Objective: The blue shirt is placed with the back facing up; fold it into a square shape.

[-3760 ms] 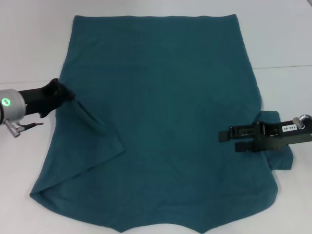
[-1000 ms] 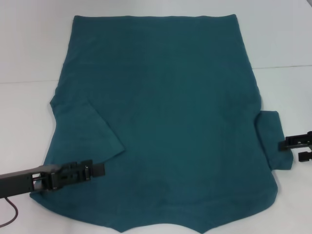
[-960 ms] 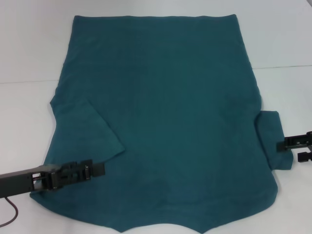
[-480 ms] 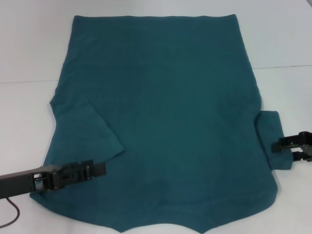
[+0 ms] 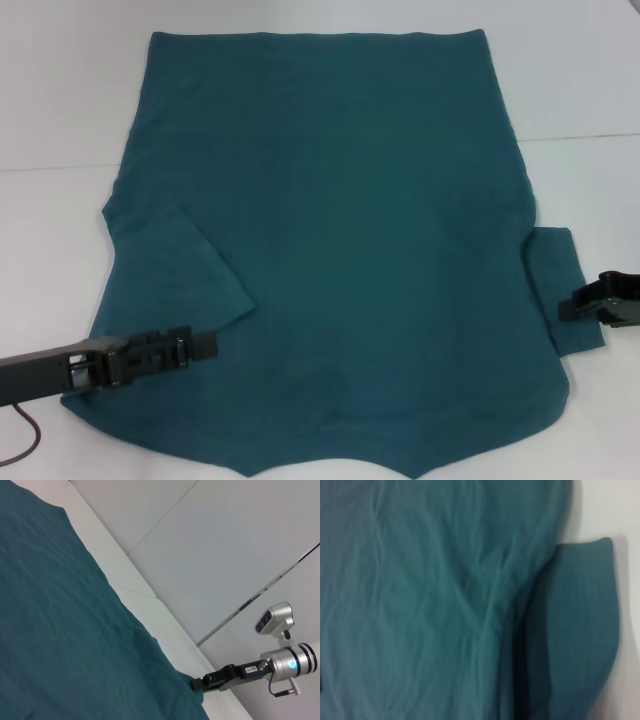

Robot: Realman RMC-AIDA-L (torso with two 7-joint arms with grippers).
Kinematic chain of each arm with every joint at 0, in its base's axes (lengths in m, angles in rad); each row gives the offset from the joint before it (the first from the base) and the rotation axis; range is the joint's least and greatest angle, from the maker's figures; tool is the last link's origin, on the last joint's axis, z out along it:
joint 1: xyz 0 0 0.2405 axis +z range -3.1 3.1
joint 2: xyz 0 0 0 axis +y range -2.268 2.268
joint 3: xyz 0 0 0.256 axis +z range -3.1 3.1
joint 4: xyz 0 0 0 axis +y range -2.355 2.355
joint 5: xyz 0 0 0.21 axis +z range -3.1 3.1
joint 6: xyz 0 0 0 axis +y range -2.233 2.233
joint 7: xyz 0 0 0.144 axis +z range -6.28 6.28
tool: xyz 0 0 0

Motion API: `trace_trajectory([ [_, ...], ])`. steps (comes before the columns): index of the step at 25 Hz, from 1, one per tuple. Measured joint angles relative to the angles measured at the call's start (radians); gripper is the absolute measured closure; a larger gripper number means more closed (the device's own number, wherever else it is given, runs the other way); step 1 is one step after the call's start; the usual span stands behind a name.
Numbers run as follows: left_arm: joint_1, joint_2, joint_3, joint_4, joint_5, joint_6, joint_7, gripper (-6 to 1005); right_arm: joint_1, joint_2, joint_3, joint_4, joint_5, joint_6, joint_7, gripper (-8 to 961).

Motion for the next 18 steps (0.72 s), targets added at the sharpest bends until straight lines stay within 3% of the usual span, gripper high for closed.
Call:
trace_trajectory([
  [7,0.000,0.000,0.000,0.000,0.000,0.001,0.000,216,0.004,-0.004,0.000,-0.001,-0.002,-0.022,0.001,560],
  [10,0.000,0.000,0.000,0.000,0.000,0.001,-0.005,216,0.004,-0.009,0.002,-0.004,0.000,-0.038,0.001,771],
  [15,0.000,0.000,-0.001,0.000,0.000,0.002,-0.009,217,-0.009,-0.023,0.005,-0.062,-0.003,-0.119,0.020,931],
  [18,0.000,0.000,-0.001,0.000,0.000,0.003,-0.010,217,-0.014,-0.042,0.006,-0.092,-0.005,-0.153,0.040,931],
])
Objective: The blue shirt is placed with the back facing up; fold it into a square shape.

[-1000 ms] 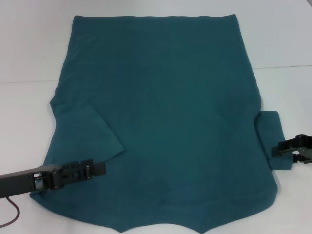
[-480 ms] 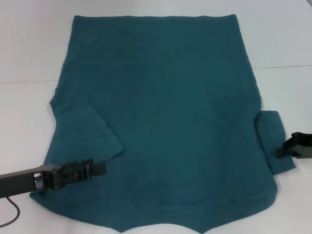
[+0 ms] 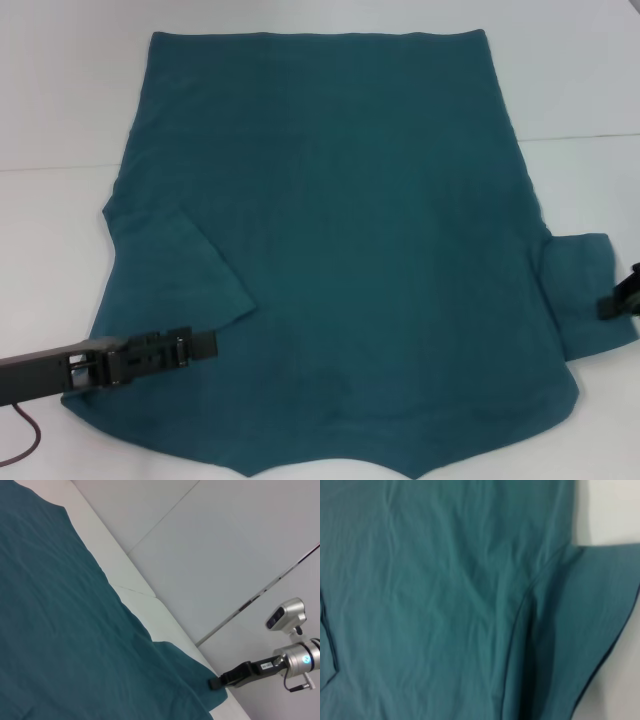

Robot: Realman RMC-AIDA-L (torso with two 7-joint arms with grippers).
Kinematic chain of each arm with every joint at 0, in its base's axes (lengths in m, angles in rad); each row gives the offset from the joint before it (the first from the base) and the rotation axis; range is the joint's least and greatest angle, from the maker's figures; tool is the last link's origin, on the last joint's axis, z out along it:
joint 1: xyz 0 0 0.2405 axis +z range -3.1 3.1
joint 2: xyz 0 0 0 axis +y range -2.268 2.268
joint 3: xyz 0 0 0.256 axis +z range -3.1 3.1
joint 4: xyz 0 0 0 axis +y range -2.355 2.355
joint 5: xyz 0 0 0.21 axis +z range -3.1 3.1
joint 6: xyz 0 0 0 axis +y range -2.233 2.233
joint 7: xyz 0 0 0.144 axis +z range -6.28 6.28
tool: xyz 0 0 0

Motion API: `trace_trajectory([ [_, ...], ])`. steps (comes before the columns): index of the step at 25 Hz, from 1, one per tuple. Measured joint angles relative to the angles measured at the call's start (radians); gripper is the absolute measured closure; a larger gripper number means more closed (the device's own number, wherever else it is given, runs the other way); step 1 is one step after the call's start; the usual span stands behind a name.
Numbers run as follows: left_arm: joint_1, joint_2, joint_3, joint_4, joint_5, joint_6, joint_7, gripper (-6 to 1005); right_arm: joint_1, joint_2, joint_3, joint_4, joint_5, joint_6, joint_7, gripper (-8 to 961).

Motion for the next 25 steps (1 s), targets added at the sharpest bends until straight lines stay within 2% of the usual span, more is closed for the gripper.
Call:
trace_trajectory([
  [5,0.000,0.000,0.000,0.003,0.000,0.003,-0.016,216,0.009,-0.044,-0.002,-0.019,-0.013,-0.034,0.017,932],
  [8,0.001,0.001,-0.001,0.004,-0.001,0.004,-0.024,215,0.024,-0.058,0.002,-0.042,-0.047,-0.054,0.031,931],
  [15,0.003,0.002,-0.004,0.003,-0.002,0.004,-0.032,216,0.090,-0.059,0.000,-0.131,-0.134,-0.154,0.042,931],
  [25,0.002,0.003,-0.003,0.005,-0.002,0.001,-0.050,216,0.106,-0.058,0.041,-0.224,-0.199,-0.166,0.090,932],
])
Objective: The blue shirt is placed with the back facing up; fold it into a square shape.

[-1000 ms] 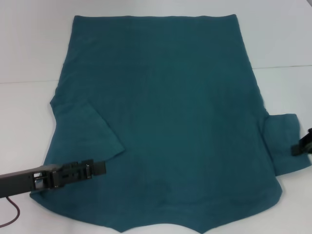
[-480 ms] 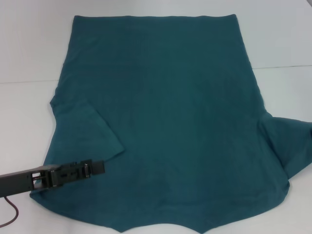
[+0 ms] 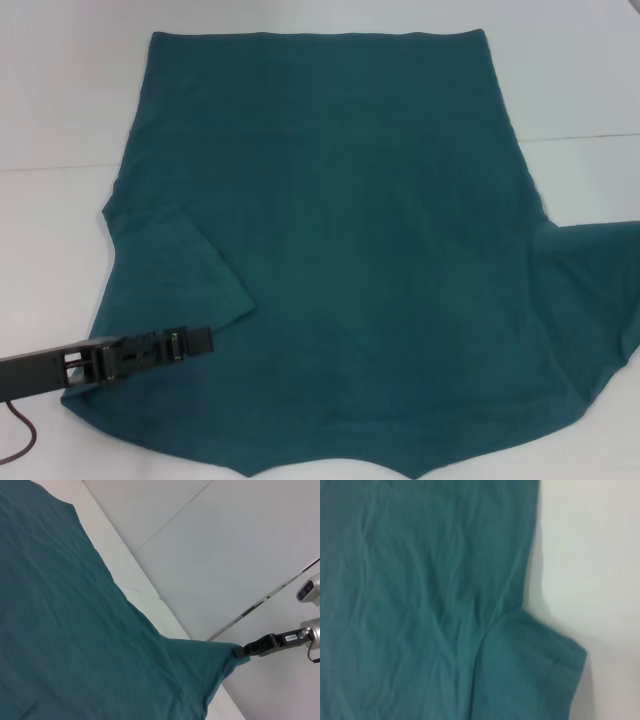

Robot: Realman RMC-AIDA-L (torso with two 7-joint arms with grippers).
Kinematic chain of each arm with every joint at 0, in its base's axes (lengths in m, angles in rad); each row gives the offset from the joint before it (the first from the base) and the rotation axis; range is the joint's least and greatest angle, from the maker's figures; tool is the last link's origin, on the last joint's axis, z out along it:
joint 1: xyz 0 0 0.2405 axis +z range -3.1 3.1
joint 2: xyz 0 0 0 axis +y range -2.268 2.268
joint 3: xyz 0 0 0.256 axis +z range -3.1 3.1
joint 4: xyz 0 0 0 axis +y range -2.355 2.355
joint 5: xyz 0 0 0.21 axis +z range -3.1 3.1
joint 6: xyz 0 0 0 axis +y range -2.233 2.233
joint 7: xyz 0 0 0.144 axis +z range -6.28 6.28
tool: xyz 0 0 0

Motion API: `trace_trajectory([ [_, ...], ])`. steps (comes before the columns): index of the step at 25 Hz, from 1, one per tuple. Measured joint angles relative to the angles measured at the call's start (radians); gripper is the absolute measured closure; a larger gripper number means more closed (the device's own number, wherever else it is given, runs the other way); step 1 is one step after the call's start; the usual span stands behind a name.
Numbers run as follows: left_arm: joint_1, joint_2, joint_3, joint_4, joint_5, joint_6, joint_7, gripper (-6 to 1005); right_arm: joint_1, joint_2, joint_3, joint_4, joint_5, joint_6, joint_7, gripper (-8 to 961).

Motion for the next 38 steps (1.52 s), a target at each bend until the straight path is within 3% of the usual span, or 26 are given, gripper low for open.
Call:
trace_trajectory([
  [7,-0.001,0.000,0.000,0.001,0.000,-0.003,-0.001,215,0.009,0.014,0.029,0.008,0.019,-0.033,-0.016,931],
  [10,-0.001,0.000,-0.008,0.001,0.000,-0.003,-0.001,216,0.023,0.033,0.023,0.013,0.040,-0.049,-0.026,931],
  [16,-0.001,0.000,-0.021,-0.003,0.000,-0.011,-0.002,216,0.069,0.091,0.012,0.038,0.060,-0.044,-0.055,932],
  [21,-0.002,0.000,-0.024,-0.003,0.000,-0.023,-0.012,216,0.116,0.122,0.008,0.082,0.062,0.006,-0.072,931],
  [32,-0.004,0.002,-0.035,-0.004,0.000,-0.034,-0.018,216,0.185,0.154,-0.012,0.170,0.074,0.128,-0.063,926],
  [38,-0.004,0.000,-0.035,-0.005,0.000,-0.039,-0.019,215,0.205,0.165,-0.102,0.229,0.074,0.180,-0.064,921],
])
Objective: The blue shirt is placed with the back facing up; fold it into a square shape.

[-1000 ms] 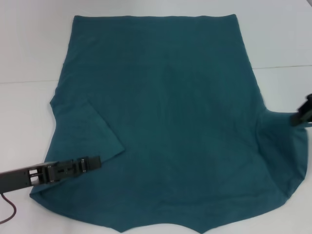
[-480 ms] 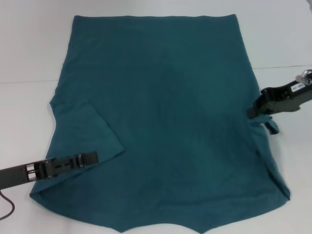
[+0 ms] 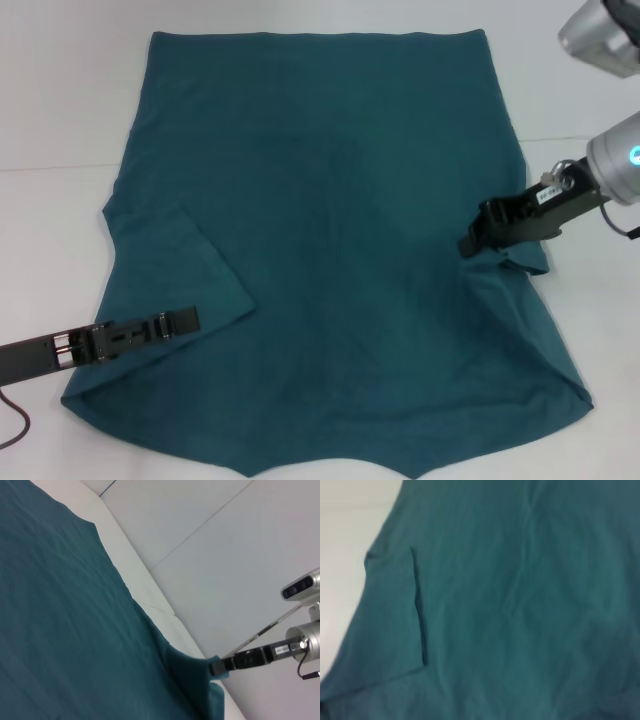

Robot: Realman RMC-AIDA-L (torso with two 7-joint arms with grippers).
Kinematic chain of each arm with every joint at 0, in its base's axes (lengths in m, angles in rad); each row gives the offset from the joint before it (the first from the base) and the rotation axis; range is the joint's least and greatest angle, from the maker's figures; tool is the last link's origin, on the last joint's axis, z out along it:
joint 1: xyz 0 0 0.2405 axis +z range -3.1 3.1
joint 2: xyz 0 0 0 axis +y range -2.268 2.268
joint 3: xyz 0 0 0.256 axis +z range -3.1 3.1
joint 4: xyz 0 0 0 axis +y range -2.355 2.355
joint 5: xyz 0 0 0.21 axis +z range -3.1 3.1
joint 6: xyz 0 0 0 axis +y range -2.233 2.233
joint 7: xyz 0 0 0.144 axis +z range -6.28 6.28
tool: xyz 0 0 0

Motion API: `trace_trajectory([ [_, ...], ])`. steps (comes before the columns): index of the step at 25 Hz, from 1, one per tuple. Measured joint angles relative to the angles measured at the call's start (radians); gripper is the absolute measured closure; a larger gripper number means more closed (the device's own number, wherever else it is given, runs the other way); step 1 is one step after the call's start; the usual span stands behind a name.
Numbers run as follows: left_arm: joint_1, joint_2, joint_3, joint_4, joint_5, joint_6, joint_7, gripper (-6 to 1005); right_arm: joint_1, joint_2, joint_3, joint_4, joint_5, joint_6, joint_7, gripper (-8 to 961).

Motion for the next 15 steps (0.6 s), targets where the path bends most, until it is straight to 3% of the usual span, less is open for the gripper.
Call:
trace_trajectory([
  [5,0.000,0.000,0.000,0.000,0.000,-0.001,-0.003,216,0.001,0.001,-0.024,0.005,0.000,0.025,0.002,917],
  [9,0.000,-0.001,0.000,0.000,0.000,-0.002,-0.004,216,0.000,0.005,-0.035,0.006,-0.002,0.057,-0.017,814],
  [15,0.000,-0.002,0.000,0.000,0.000,-0.004,-0.007,217,0.006,0.028,-0.122,-0.006,-0.002,0.070,-0.109,659],
])
